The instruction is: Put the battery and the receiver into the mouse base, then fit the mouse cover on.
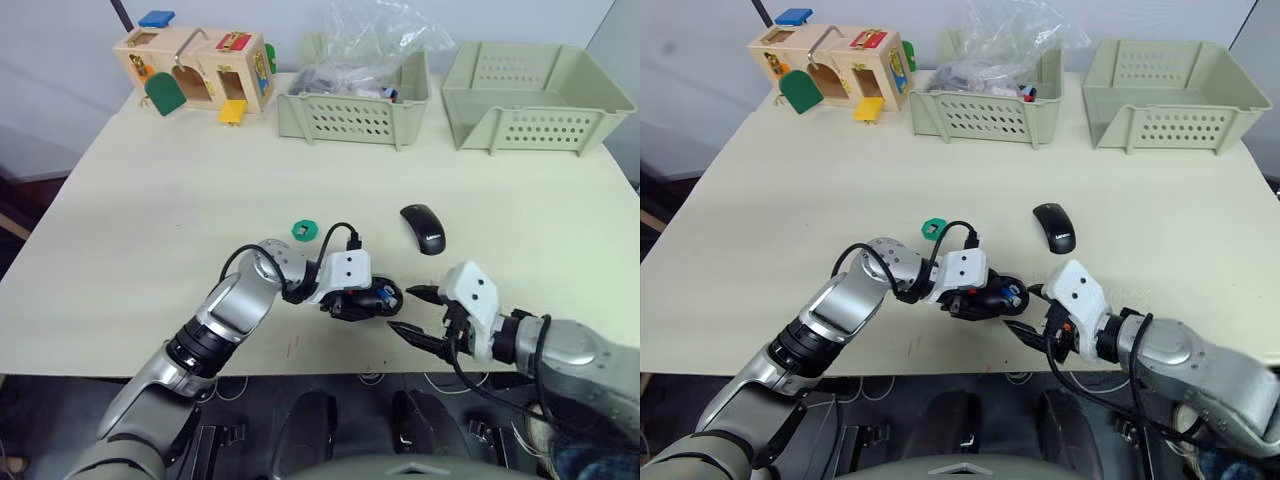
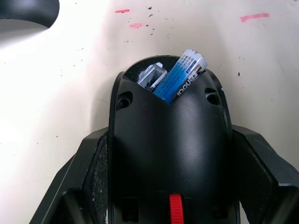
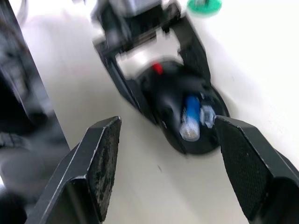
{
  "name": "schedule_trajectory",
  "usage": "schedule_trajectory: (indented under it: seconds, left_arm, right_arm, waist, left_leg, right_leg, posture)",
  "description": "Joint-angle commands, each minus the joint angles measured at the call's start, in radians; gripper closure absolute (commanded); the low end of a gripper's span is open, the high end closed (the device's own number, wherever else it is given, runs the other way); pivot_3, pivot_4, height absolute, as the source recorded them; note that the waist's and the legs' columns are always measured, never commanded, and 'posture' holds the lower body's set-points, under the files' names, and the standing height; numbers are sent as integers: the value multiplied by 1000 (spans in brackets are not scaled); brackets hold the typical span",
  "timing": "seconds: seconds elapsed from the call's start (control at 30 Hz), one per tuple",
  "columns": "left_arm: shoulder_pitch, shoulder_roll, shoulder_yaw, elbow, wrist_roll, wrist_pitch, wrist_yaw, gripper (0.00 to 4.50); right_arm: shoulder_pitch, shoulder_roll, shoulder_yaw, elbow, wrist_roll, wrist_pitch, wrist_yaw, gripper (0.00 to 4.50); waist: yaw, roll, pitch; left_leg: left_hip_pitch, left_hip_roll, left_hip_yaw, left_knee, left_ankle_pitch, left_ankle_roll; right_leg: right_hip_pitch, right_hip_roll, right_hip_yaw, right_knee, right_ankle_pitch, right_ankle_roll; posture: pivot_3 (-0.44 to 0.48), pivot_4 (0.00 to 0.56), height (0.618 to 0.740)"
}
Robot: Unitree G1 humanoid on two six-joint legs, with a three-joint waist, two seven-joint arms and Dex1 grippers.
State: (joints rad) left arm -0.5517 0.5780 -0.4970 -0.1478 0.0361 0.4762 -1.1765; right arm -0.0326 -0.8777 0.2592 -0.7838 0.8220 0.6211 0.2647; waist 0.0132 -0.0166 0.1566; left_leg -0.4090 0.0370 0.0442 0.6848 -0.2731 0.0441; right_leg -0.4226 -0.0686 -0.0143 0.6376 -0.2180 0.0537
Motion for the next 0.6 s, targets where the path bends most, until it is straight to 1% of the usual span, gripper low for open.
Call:
schedule_trajectory:
  seconds: [0.03, 0.07, 0.13, 0.17, 0.23, 0.27, 0.3, 0.6]
  left_arm:
    - [29, 2, -38, -19, -1, 20, -13, 1596]
    - [30, 4, -38, -23, -1, 23, -14, 1596]
    - [30, 7, -39, -29, -1, 28, -16, 1596]
    - [29, 8, -39, -30, -1, 30, -16, 1596]
    - [29, 14, -41, -38, -1, 43, -20, 1596]
    - [28, 17, -43, -41, -1, 50, -22, 1596]
    - [28, 19, -44, -45, -1, 55, -23, 1596]
    - [23, 20, -48, -59, -4, 96, -18, 1596]
  right_arm:
    - [38, 61, -7, 52, -136, -119, 86, 1207]
    - [47, 81, -3, 71, -160, -134, 102, 1438]
    - [59, 118, -10, 93, -183, -149, 129, 2091]
    - [60, 133, -13, 101, -197, -156, 141, 2550]
    - [57, 158, -7, 124, -236, -163, 160, 3710]
    - [54, 169, -1, 138, -256, -164, 168, 4154]
    - [54, 180, 0, 146, -272, -164, 176, 4435]
    - [51, 259, 2, 180, -343, -155, 230, 4435]
  waist:
    - [0, -2, -1]
    - [0, -2, -1]
    - [0, -2, -1]
    - [0, -2, -1]
    - [0, -2, -1]
    - [0, -2, -1]
    - [0, -2, -1]
    - [0, -2, -1]
  left_leg:
    - [0, 0, 0, 0, 0, 0]
    - [1, 0, 0, 0, 0, 0]
    - [1, 0, 0, 0, 0, 0]
    - [1, 0, 1, 0, 0, 0]
    - [1, 0, 1, 0, 0, 0]
    - [1, 0, 0, 0, 0, 0]
    - [1, 0, 0, 0, 0, 0]
    - [2, 0, 1, 0, 0, 0]
  right_leg:
    - [0, 0, 0, 0, 0, 0]
    - [1, 0, 0, 0, -2, -2]
    - [1, 1, 0, 0, -2, -3]
    - [1, 1, 1, 0, -2, -4]
    - [0, 1, 1, 0, -1, -5]
    - [0, 1, 1, 0, 0, -5]
    - [0, 1, 1, 0, 1, -5]
    - [1, 2, 1, 2, 0, -5]
  posture:
    - [0, 150, 740]
    - [0, 150, 740]
    - [0, 150, 740]
    - [0, 150, 740]
    - [0, 150, 740]
    - [0, 150, 740]
    - [0, 150, 740]
    - [0, 150, 740]
